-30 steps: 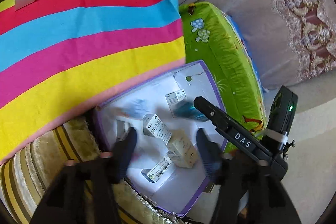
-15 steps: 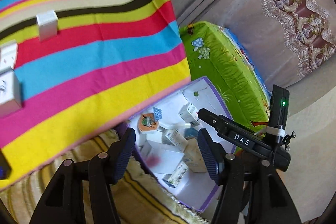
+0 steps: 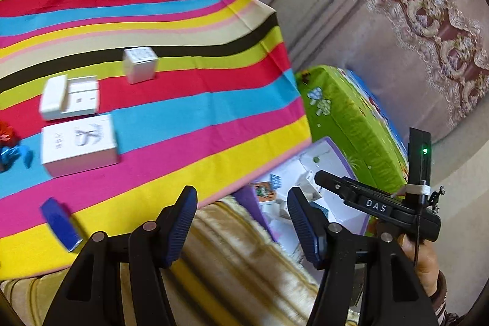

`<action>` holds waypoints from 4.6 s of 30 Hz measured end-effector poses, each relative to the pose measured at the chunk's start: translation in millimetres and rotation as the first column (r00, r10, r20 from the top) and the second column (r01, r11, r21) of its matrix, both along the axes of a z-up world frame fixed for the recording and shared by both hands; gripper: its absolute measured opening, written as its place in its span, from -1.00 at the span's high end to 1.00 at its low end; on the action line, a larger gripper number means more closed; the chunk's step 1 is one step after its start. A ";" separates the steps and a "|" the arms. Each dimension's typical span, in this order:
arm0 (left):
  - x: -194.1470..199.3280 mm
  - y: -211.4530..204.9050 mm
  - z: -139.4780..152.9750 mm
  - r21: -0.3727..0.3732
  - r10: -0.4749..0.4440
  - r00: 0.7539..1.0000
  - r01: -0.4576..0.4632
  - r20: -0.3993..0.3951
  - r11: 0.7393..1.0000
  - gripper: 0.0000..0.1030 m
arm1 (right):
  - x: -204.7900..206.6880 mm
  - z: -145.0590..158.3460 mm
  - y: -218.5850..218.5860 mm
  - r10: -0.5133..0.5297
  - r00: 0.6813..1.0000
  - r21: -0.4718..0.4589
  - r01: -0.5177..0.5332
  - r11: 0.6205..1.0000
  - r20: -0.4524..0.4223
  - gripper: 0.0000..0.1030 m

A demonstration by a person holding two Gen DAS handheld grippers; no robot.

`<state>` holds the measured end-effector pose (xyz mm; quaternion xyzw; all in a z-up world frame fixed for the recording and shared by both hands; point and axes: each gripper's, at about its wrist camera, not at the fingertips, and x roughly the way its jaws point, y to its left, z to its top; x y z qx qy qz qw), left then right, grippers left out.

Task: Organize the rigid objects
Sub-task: 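Move both grippers back over the table toward the navy blue case, then grasp the navy blue case with the left gripper while right grasps the white XS-logo box, then lower the navy case and XS-logo box into the cardboard box while opening both grippers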

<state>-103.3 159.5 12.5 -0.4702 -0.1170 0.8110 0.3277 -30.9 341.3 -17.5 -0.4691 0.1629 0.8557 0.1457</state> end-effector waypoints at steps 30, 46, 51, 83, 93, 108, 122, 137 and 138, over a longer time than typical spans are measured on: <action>-18.1 -95.4 -31.0 -0.396 -0.106 0.994 0.091 -0.017 0.914 -0.21 | -31.7 -9.7 -109.2 0.254 0.967 -0.031 -0.253 0.967 0.036 -0.72; -29.8 -66.9 -55.3 -0.541 -0.288 0.957 0.249 0.013 0.803 -0.18 | -54.0 -15.2 -141.5 0.331 0.941 -0.019 -0.331 0.944 0.063 -0.74; -28.7 -68.8 -56.9 -0.536 -0.283 0.959 0.249 0.019 0.807 -0.03 | -59.8 -13.9 -150.8 0.346 0.936 -0.003 -0.347 0.938 0.064 -0.75; -39.7 -180.3 -36.1 -0.318 0.374 0.926 -0.370 -0.049 0.873 -0.03 | -140.4 -31.4 -257.3 0.394 0.917 0.109 -0.399 0.910 0.065 -0.99; -41.4 -189.1 -38.8 -0.288 0.409 0.912 -0.401 -0.034 0.870 -0.03 | -160.7 -43.8 -267.9 0.387 0.916 0.123 -0.399 0.909 0.107 -0.99; -39.9 -182.3 -33.6 -0.269 0.395 0.917 -0.395 -0.057 0.878 -0.03 | -165.6 -55.2 -261.7 0.385 0.915 0.097 -0.397 0.913 0.116 -0.72; -25.8 -152.8 -13.5 -0.231 0.370 0.926 -0.378 -0.080 0.896 -0.03 | -133.1 -29.9 -229.0 0.386 0.923 0.005 -0.386 0.923 0.003 -0.68; -9.5 -51.0 0.6 -0.207 0.147 0.988 -0.155 -0.055 0.966 -0.03 | -67.5 -6.4 -117.8 0.225 0.971 -0.085 -0.231 0.969 -0.080 -0.68; -8.1 -42.4 1.5 -0.206 0.126 0.991 -0.134 -0.054 0.969 -0.03 | -62.6 -5.6 -110.1 0.212 0.974 -0.087 -0.219 0.972 -0.083 -0.68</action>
